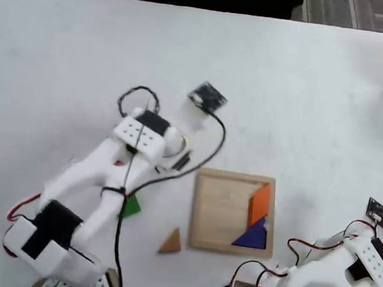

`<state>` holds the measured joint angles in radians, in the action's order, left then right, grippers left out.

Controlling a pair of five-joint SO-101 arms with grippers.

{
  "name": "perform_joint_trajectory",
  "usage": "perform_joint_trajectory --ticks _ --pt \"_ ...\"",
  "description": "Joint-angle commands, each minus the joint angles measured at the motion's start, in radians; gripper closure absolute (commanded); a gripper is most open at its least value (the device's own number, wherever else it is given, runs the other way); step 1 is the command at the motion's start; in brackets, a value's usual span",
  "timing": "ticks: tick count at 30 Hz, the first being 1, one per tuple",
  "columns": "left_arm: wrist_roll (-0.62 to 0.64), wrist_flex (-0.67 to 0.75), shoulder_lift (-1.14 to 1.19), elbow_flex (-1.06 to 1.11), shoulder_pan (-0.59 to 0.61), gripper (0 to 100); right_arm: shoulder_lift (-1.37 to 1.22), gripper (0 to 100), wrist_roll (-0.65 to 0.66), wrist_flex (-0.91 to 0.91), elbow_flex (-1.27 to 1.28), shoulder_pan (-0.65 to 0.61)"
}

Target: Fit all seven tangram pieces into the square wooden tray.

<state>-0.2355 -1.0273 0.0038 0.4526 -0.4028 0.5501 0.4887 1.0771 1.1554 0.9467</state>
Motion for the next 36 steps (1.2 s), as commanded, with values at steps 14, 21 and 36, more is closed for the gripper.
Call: perform_joint_trajectory --ticks 14,21,36 --pt "-0.256 -0.021 -0.056 0.038 -0.507 96 0.025 98.1 0.008 0.004 -0.005 -0.008" --pt "-0.255 0.143 -0.056 0.098 -0.539 96 0.025 98.1 0.008 0.002 -0.005 -0.01" --pt "-0.262 0.107 -0.064 0.109 -0.441 64 0.024 98.1 0.008 0.001 -0.005 -0.01"
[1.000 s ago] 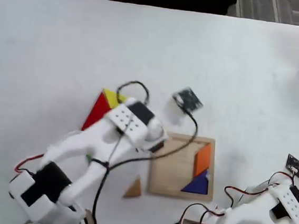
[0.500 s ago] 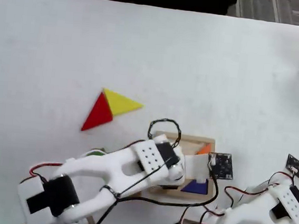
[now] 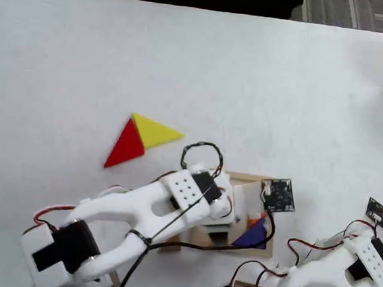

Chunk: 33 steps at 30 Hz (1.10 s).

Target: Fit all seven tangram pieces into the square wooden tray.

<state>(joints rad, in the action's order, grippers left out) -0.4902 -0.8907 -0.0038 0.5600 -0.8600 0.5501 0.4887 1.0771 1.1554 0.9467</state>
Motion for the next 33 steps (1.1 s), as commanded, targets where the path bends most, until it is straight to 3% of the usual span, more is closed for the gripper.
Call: perform_joint_trajectory --ticks 1,7,11,17,25,33 --pt "-0.008 -0.051 -0.056 -0.003 0.016 64 0.024 98.1 0.008 0.001 -0.005 -0.01" --pt "0.0 -0.147 -0.156 -0.011 0.107 64 0.024 98.1 0.008 0.001 -0.005 -0.01" --pt "0.005 -0.167 -0.292 0.012 0.268 64 0.024 98.1 0.008 0.001 -0.005 -0.01" --pt "0.123 -0.166 -0.49 0.101 0.519 64 0.024 98.1 0.008 -0.001 -0.005 -0.01" --pt "0.124 -0.172 -0.648 0.29 0.797 64 0.022 98.1 0.008 -0.019 -0.005 -0.064" --pt "0.121 -0.186 -0.812 0.526 0.997 66 0.03 98.1 0.008 0.018 -0.083 -0.312"
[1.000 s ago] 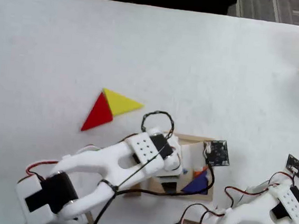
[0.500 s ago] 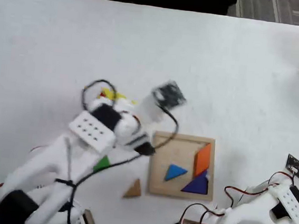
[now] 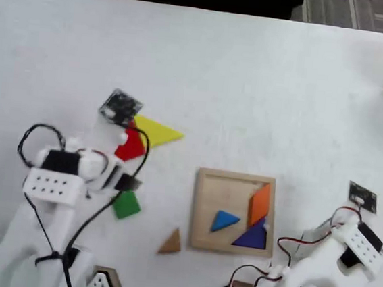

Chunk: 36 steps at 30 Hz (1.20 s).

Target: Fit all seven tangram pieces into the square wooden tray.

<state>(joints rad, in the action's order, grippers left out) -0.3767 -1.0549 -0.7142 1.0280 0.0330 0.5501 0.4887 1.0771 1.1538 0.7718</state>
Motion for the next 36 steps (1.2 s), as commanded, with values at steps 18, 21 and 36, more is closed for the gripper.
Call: perform_joint_trajectory --ticks 18,21,36 --pt "-0.129 -0.023 -0.321 0.304 0.44 96 0.021 98.1 -0.114 0.298 -0.422 -0.891" --pt "-0.127 0.048 -0.341 0.362 0.452 96 0.021 98.1 -0.19 0.134 -0.318 -1.009" --pt "-0.127 0.054 -0.366 0.37 0.452 96 0.021 98.1 -0.187 -0.117 -0.048 -1.078"
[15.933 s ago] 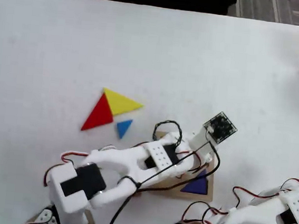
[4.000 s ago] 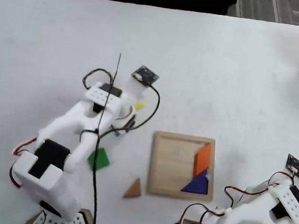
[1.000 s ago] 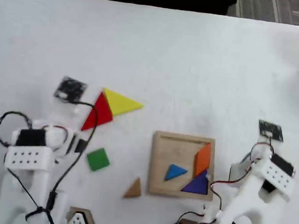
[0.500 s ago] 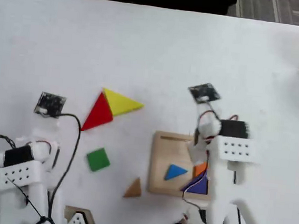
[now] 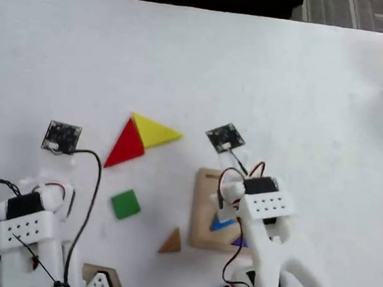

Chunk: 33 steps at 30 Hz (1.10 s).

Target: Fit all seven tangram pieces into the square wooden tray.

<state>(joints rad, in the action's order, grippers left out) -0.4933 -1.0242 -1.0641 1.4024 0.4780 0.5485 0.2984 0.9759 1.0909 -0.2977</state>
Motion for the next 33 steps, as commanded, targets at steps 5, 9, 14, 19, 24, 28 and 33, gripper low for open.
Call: perform_joint_trajectory --ticks 5,9,14,19,24,28,33 --pt "-0.011 0.023 -0.016 -0.005 0.007 96 0.022 98.1 0.147 -0.013 0.072 -0.007" --pt "-0.011 0.023 -0.016 -0.005 0.007 96 0.03 98.1 0.169 0.002 0.083 -0.007" --pt "-0.011 0.021 -0.016 -0.005 0.007 96 0.03 98.1 0.169 0.007 0.083 -0.007" --pt "-0.011 0.02 -0.016 -0.005 0.008 96 0.03 98.1 0.226 0.047 0.08 -0.01" --pt "-0.011 0.02 -0.016 -0.005 0.01 96 0.031 98.1 0.239 0.058 0.078 -0.015" --pt "-0.011 0.02 -0.016 -0.005 0.01 96 0.031 98.1 0.23 0.058 0.064 -0.005" --pt "-0.011 0.02 -0.016 -0.005 0.01 96 0.024 98.1 0.247 0.062 0.064 0.044"
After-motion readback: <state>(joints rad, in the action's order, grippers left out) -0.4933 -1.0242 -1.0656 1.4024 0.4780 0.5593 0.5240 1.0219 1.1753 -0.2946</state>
